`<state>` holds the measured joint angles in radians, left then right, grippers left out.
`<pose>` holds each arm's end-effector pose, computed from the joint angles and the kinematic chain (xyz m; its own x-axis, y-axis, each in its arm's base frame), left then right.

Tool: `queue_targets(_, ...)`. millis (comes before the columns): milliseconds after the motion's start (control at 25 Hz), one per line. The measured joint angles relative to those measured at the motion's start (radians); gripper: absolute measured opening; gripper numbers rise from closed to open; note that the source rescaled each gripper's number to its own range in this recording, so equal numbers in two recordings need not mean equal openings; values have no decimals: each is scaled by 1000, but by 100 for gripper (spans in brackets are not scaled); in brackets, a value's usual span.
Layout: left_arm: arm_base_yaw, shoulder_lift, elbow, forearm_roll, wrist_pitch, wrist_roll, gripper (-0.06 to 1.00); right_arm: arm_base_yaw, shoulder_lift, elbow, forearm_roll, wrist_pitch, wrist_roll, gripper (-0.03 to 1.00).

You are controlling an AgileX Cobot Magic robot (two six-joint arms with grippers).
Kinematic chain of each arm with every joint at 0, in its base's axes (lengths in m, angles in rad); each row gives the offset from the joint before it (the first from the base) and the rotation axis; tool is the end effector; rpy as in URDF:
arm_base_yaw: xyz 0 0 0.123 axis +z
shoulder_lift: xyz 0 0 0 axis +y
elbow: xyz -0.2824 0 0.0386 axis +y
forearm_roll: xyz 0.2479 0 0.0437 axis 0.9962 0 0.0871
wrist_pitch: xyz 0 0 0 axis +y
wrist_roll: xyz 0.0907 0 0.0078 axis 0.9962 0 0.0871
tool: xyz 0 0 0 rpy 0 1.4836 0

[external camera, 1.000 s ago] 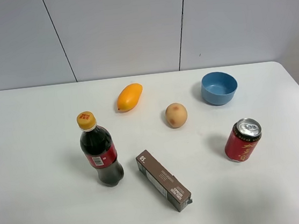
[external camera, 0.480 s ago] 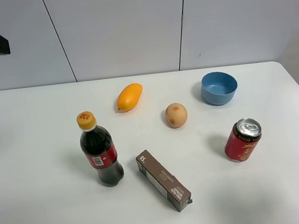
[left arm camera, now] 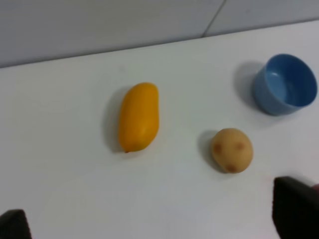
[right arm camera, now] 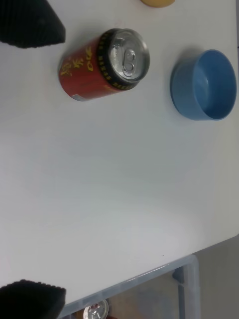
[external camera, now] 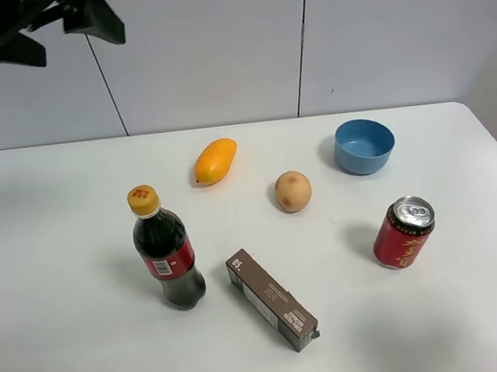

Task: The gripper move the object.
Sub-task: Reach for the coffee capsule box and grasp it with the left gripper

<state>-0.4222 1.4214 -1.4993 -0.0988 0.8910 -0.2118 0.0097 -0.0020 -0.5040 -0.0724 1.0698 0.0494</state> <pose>0.2779 -0.1325 0.4107 -0.7061 0.0214 -0.7078 0.2804 0.9263 -0.2517 -0.0061 -0.0058 0.2777 -0.4570 0.0101 -0.8894 0.0534 0.9984 -0.0161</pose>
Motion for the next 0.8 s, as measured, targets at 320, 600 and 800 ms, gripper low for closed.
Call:
queue_targets(320, -209, 151, -123, 137, -42, -141, 96, 0, 0, 0, 0, 0, 0, 100)
queue_targets(600, -362, 227, -124, 171, -55, -254, 95, 0, 0, 0, 0, 0, 0, 100)
queue_targets(800, -440, 250, -113, 135, -166, -302, 95, 0, 0, 0, 0, 0, 0, 100)
